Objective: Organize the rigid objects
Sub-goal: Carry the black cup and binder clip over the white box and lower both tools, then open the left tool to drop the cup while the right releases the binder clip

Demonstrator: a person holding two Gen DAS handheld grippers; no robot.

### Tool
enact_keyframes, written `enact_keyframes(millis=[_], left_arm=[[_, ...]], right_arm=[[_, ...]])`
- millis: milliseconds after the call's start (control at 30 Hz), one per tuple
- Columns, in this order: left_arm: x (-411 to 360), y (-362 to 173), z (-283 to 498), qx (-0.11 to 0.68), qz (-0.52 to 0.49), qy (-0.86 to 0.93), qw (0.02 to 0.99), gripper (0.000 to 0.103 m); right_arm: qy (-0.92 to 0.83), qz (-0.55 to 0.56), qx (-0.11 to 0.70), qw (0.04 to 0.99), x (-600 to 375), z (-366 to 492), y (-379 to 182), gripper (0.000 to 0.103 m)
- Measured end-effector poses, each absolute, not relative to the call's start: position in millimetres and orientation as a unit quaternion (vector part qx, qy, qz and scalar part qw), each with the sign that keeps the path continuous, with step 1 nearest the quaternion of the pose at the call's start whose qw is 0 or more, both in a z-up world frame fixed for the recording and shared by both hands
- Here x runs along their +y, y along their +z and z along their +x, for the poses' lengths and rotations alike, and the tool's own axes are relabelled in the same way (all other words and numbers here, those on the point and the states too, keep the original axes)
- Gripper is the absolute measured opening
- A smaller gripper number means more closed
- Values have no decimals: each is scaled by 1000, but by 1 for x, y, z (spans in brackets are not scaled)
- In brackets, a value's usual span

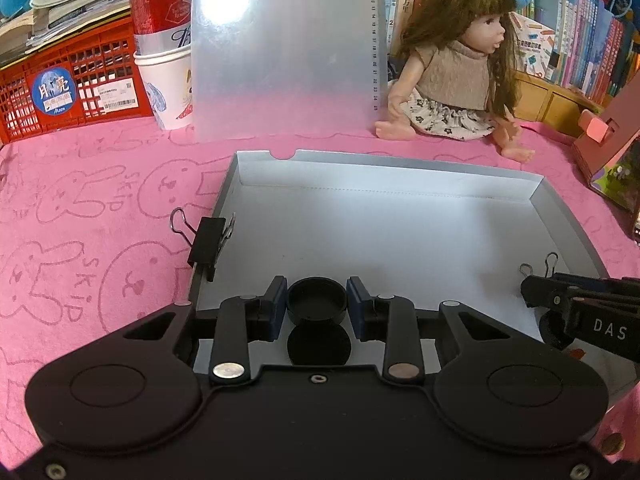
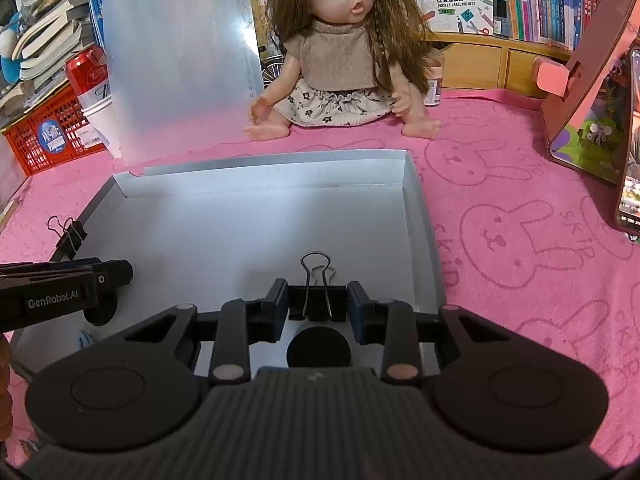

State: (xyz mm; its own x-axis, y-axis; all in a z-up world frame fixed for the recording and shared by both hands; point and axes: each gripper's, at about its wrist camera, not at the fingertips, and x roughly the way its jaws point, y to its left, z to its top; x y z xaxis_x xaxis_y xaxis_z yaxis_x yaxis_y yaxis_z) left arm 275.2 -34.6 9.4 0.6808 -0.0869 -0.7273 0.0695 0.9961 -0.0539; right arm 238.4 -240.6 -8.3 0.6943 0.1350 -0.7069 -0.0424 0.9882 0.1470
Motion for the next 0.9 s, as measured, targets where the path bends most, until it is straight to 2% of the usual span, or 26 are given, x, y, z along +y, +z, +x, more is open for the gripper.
enact_keyframes(millis=[467, 500, 567, 600, 667, 900], left_arm=[[-38, 6, 272, 391, 3, -43, 919, 32], [-38, 6, 272, 392, 3, -44, 919, 33], [-38, 7, 272, 394, 1, -45, 918, 42], [-38, 7, 272, 395, 1, -46, 918, 43], [-37, 7, 271, 395, 2, -47, 917, 45], [-30, 12, 263, 390, -4, -43, 920, 58]], right_arm=[[48, 54, 385, 920, -239, 237, -9, 40], [49, 54, 385, 920, -239, 236, -8, 42], [50, 54, 382, 921, -239, 236, -7, 51], [50, 55, 381, 921, -239, 235, -7, 55], [52, 55, 377, 923, -240, 233, -5, 56], [52, 50, 355, 932, -238, 224, 2, 78]])
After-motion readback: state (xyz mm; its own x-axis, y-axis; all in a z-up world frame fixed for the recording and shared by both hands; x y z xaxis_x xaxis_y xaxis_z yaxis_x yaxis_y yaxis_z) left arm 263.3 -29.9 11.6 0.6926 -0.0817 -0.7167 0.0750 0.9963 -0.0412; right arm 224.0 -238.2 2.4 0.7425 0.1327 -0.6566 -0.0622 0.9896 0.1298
